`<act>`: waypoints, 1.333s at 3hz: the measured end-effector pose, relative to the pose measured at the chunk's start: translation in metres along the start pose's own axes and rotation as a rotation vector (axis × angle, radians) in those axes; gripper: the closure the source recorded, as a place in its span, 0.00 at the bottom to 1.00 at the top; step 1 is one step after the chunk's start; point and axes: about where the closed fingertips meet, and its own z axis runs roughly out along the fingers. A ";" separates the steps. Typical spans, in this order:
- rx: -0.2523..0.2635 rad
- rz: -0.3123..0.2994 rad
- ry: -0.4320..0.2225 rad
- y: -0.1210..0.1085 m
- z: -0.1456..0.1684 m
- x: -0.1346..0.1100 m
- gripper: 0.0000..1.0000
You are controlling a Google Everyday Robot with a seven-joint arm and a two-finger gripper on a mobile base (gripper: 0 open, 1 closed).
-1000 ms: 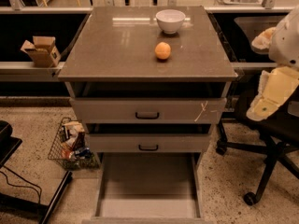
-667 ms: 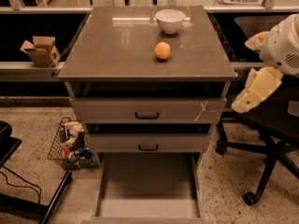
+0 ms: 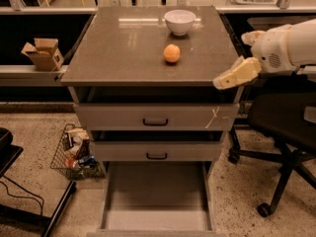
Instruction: Place orange into bottom drawer
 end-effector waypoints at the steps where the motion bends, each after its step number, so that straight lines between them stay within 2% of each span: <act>1: 0.053 0.069 -0.166 -0.031 0.044 -0.019 0.00; 2: 0.046 0.076 -0.173 -0.032 0.051 -0.021 0.00; 4: -0.021 0.105 -0.222 -0.054 0.141 -0.040 0.00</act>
Offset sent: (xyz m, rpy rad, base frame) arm 0.0415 0.0190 -0.0031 0.1374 -0.0585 -0.0310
